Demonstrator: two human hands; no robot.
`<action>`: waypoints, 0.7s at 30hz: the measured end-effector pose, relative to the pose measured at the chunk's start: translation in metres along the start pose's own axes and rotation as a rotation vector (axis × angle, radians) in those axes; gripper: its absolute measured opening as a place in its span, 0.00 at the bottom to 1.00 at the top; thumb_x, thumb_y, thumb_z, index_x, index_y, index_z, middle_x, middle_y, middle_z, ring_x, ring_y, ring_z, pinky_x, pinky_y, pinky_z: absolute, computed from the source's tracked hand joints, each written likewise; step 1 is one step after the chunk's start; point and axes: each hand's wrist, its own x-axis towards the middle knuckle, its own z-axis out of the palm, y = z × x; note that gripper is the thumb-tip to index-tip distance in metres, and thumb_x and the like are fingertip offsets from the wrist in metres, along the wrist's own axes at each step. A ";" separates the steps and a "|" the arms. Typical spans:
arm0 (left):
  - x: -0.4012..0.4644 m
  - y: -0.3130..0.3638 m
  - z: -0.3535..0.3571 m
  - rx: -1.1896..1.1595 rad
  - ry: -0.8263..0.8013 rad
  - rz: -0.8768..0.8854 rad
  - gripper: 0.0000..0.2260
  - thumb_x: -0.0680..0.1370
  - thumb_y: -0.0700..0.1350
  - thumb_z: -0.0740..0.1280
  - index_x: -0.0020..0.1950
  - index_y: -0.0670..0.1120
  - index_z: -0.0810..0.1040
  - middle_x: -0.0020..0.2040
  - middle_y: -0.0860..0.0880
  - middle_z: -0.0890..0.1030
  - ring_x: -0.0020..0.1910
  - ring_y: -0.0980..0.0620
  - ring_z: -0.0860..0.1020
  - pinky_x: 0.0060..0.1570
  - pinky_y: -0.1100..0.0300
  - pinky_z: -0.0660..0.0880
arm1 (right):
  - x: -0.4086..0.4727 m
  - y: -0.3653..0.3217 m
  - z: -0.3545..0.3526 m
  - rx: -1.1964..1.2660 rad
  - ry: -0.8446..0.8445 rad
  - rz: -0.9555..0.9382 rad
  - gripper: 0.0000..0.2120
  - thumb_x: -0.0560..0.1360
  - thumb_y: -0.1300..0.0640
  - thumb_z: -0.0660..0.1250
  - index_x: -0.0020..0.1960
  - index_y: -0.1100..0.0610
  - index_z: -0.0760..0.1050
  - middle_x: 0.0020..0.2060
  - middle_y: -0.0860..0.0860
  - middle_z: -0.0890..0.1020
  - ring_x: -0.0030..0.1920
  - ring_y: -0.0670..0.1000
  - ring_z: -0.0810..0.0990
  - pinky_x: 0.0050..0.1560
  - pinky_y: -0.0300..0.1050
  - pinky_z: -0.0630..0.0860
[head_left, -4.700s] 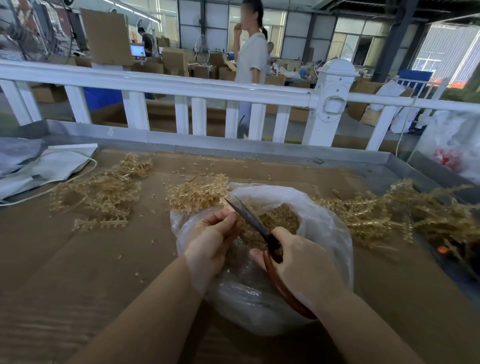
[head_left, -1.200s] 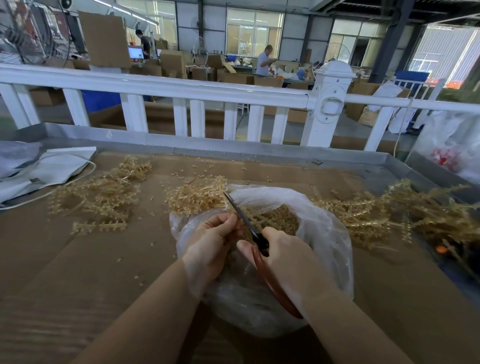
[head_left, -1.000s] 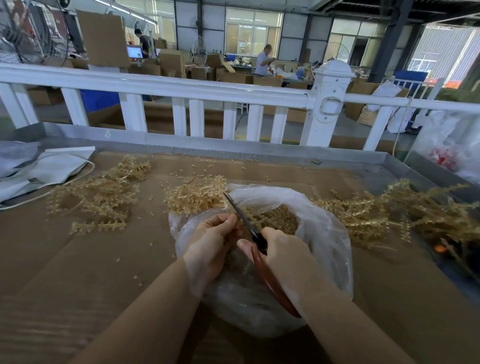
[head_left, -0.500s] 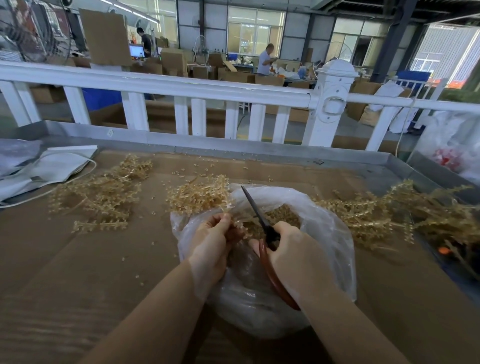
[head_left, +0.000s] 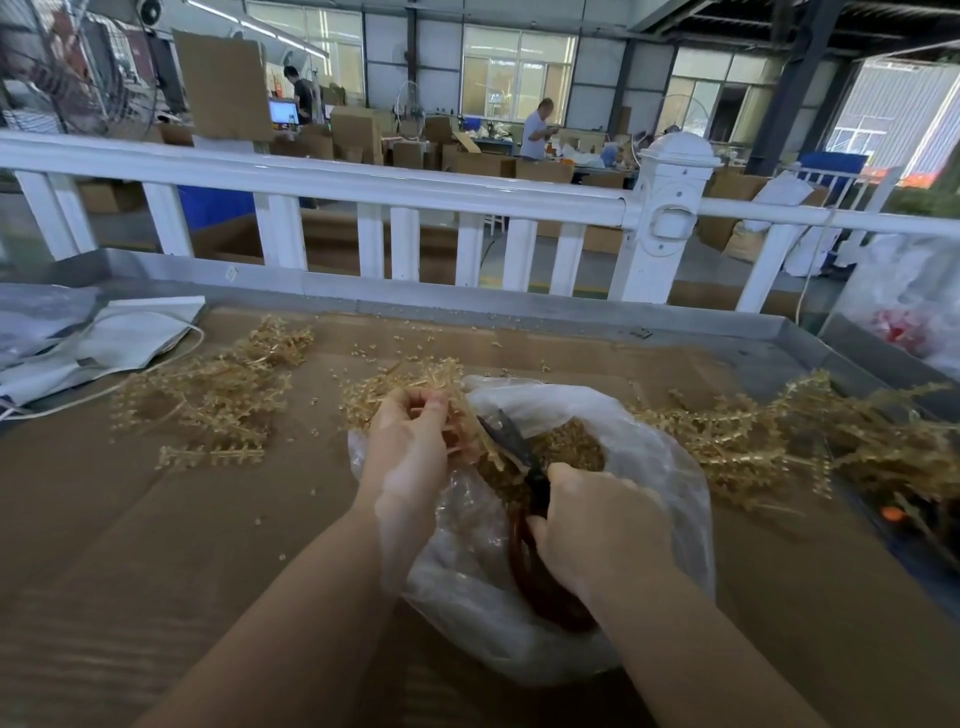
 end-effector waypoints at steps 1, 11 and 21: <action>-0.001 0.001 0.000 0.027 0.002 0.035 0.07 0.81 0.42 0.60 0.44 0.47 0.71 0.36 0.47 0.78 0.29 0.53 0.79 0.32 0.58 0.78 | 0.000 -0.002 -0.002 -0.030 0.052 -0.009 0.13 0.78 0.44 0.60 0.58 0.50 0.71 0.52 0.50 0.77 0.55 0.53 0.74 0.51 0.46 0.67; -0.029 0.002 0.015 0.148 -0.313 0.251 0.08 0.79 0.40 0.64 0.45 0.46 0.82 0.40 0.51 0.85 0.42 0.56 0.83 0.42 0.66 0.77 | 0.023 -0.011 -0.003 0.843 0.342 -0.154 0.14 0.73 0.66 0.69 0.53 0.51 0.78 0.46 0.47 0.80 0.46 0.46 0.78 0.49 0.34 0.74; -0.034 -0.004 0.029 0.215 -0.520 0.323 0.13 0.78 0.36 0.64 0.61 0.45 0.78 0.53 0.58 0.81 0.53 0.66 0.78 0.52 0.73 0.72 | 0.033 0.013 -0.003 1.189 0.293 -0.034 0.15 0.73 0.72 0.65 0.53 0.56 0.80 0.46 0.50 0.84 0.50 0.50 0.82 0.54 0.45 0.78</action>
